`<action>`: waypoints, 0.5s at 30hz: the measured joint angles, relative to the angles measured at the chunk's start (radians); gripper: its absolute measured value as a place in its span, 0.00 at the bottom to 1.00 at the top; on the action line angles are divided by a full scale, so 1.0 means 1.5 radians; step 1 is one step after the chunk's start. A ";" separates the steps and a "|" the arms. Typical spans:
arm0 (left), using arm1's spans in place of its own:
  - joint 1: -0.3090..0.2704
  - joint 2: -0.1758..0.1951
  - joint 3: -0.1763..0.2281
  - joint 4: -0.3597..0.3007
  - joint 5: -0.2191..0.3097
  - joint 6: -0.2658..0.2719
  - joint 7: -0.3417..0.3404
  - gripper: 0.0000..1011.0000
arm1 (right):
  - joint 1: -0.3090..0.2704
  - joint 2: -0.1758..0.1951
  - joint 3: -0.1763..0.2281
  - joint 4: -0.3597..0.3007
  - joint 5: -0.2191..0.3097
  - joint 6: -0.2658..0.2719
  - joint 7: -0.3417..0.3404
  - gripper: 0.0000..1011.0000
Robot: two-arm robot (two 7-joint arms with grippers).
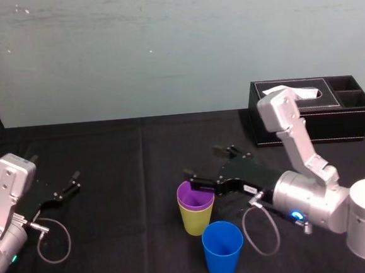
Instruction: Stack the three plastic cups sequentially using one hand.
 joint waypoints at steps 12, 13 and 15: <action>0.000 0.000 0.000 0.000 0.000 0.000 0.000 0.99 | -0.102 0.086 0.064 -0.115 0.037 0.035 -0.015 0.99; 0.000 0.000 0.000 0.000 0.000 0.000 0.000 0.99 | -0.122 0.100 0.072 -0.130 0.042 0.034 -0.014 0.99; 0.000 0.000 0.000 0.000 0.000 0.000 0.000 0.99 | -0.142 0.113 0.080 -0.144 0.048 0.030 -0.014 0.99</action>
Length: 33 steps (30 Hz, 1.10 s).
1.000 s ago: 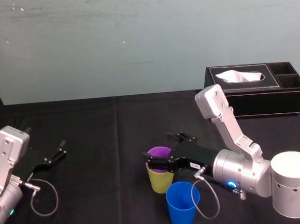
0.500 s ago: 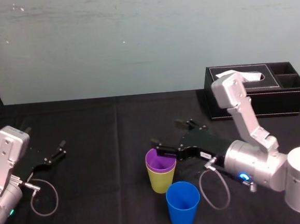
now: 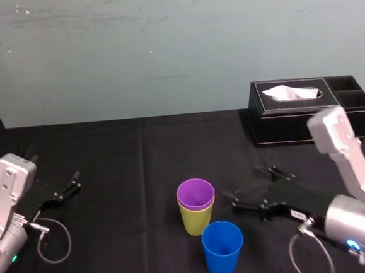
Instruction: Stack the three plastic cups sequentially using one hand.
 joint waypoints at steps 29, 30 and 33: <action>0.000 0.000 0.000 0.000 0.000 0.000 0.000 0.99 | -0.278 0.076 0.071 -0.038 -0.039 -0.211 0.028 0.99; 0.000 0.000 0.000 0.000 0.000 0.000 0.000 0.99 | -0.277 0.068 0.066 -0.026 -0.045 -0.225 0.032 0.99; 0.000 0.000 0.000 0.000 0.000 0.000 0.000 0.99 | -0.271 0.053 0.057 -0.006 -0.064 -0.253 0.035 0.99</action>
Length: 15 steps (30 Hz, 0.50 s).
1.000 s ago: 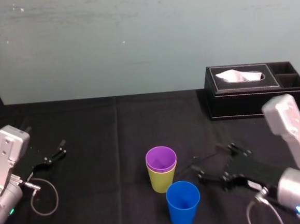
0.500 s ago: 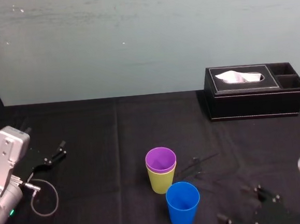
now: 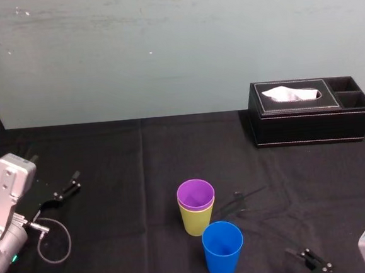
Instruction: Stack the three plastic cups sequentially using one hand.
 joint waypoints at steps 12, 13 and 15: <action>0.000 0.000 0.000 0.000 0.000 0.000 0.000 0.99 | 0.020 -0.052 -0.027 0.028 -0.053 -0.025 0.000 0.99; 0.000 0.000 0.000 0.000 0.000 0.000 0.000 0.99 | 0.021 -0.054 -0.028 0.029 -0.055 -0.024 0.000 0.99; 0.000 0.000 0.000 0.000 0.000 0.000 0.000 0.99 | 0.025 -0.062 -0.030 0.030 -0.059 -0.021 0.000 0.99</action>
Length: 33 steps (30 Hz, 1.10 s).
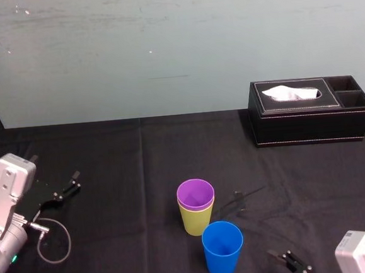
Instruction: Stack the three plastic cups sequentially using one hand.
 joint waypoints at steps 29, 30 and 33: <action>0.000 0.000 0.000 0.000 0.000 0.000 0.000 0.99 | 0.063 -0.075 -0.035 0.052 -0.024 0.045 -0.024 0.99; 0.000 0.000 0.000 0.000 0.000 0.000 0.000 0.99 | 0.066 -0.080 -0.036 0.055 -0.029 0.042 -0.027 0.99; 0.000 0.000 0.000 0.000 0.000 0.000 0.000 0.99 | 0.068 -0.089 -0.036 0.061 -0.040 0.034 -0.036 0.99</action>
